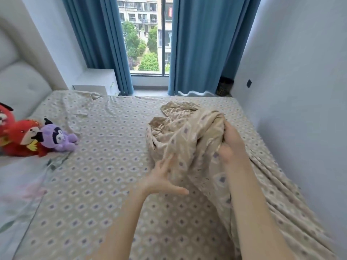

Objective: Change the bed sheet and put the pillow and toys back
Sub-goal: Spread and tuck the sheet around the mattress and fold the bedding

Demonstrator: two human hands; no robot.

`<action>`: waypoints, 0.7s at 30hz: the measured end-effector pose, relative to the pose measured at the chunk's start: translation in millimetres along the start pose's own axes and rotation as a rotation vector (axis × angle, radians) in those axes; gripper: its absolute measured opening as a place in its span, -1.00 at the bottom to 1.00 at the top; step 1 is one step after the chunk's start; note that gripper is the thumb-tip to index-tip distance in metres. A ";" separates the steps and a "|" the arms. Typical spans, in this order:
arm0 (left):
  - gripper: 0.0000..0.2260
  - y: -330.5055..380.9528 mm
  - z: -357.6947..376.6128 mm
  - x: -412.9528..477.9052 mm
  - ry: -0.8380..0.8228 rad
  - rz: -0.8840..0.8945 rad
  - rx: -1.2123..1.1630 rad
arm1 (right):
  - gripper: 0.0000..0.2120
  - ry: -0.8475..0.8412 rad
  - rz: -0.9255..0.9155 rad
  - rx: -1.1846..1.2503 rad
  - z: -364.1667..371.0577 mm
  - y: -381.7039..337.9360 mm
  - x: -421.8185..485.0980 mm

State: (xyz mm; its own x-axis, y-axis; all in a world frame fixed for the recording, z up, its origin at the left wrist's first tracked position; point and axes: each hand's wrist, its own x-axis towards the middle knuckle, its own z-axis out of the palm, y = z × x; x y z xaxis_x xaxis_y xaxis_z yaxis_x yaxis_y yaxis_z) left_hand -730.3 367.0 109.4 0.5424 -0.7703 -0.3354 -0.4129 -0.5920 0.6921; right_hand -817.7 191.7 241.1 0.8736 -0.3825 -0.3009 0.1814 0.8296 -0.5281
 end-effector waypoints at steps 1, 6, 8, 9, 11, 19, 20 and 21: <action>0.24 -1.0 9.1 4.8 0.025 -0.014 -0.019 | -0.43 -0.001 0.032 0.025 -1.2 -0.6 0.7; -0.45 1.5 27.7 22.1 0.367 -0.164 -0.472 | -0.38 0.080 -0.003 -0.073 -4.5 -1.8 -3.9; -0.74 2.9 11.5 18.5 0.472 -0.167 -0.413 | -0.43 0.155 -0.015 -0.021 -15.9 -7.1 -1.1; -0.76 6.6 -4.1 15.9 0.539 -0.158 -0.393 | -0.50 0.171 -0.003 0.023 -18.4 -10.9 -1.0; -0.78 20.7 -45.0 6.1 0.633 -0.132 -0.427 | -0.63 0.298 -0.051 0.014 -25.2 -13.7 6.5; -0.89 101.9 -152.0 -27.9 0.625 0.174 -0.372 | -0.80 0.692 -0.377 -1.371 -58.5 44.4 27.6; -0.87 107.3 -156.0 -26.3 0.637 0.180 -0.355 | -0.73 0.663 -0.453 -1.424 -57.3 51.0 28.0; -0.83 112.4 -159.1 -24.3 0.644 0.190 -0.335 | -0.70 0.574 -0.571 -1.395 -52.0 57.6 23.7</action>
State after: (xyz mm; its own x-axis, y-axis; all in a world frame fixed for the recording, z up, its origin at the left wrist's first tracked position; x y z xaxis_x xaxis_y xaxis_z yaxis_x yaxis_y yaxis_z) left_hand -673.5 356.9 297.0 0.8471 -0.5006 0.1787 -0.3535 -0.2795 0.8927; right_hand -810.1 209.2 162.3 0.5057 -0.8563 0.1055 -0.4041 -0.3432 -0.8479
